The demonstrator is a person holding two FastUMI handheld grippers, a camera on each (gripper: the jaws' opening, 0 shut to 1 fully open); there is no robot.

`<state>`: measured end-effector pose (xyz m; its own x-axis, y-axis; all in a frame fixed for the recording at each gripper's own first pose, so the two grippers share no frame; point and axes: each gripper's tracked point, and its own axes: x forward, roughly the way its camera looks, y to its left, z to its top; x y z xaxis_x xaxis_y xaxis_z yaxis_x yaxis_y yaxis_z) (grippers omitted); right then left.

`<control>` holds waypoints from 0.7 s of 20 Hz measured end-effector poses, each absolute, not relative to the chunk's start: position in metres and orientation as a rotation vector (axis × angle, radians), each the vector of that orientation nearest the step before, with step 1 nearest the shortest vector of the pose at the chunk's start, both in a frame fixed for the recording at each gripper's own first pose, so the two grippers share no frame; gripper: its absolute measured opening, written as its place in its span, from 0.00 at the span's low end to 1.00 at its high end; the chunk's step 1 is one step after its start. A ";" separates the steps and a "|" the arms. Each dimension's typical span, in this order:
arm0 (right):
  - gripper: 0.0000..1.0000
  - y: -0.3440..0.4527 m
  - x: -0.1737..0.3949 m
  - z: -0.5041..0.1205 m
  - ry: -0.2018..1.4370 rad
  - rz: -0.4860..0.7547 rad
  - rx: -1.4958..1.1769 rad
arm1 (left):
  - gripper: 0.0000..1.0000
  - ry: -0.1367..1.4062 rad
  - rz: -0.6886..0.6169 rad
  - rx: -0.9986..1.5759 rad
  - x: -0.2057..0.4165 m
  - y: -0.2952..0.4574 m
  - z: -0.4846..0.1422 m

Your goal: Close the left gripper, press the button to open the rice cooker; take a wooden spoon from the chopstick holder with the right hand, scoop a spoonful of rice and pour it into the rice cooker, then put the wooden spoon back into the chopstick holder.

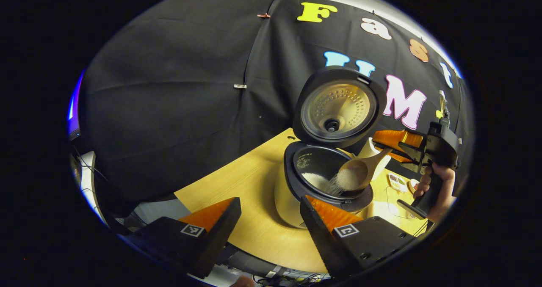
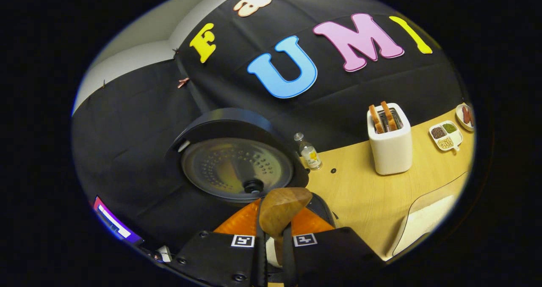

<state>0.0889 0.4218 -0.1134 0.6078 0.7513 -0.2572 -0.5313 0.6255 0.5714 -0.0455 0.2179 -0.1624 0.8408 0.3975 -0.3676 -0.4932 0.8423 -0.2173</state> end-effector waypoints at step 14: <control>0.18 0.429 0.042 -0.124 0.307 1.006 0.051 | 0.95 0.362 0.482 -0.352 -0.048 0.210 -0.188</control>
<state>0.0421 0.4286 -0.1240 0.4963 0.8372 -0.2296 -0.8229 0.5380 0.1828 -0.0482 0.2100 -0.1876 0.8256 0.3828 -0.4146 -0.5052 0.8288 -0.2407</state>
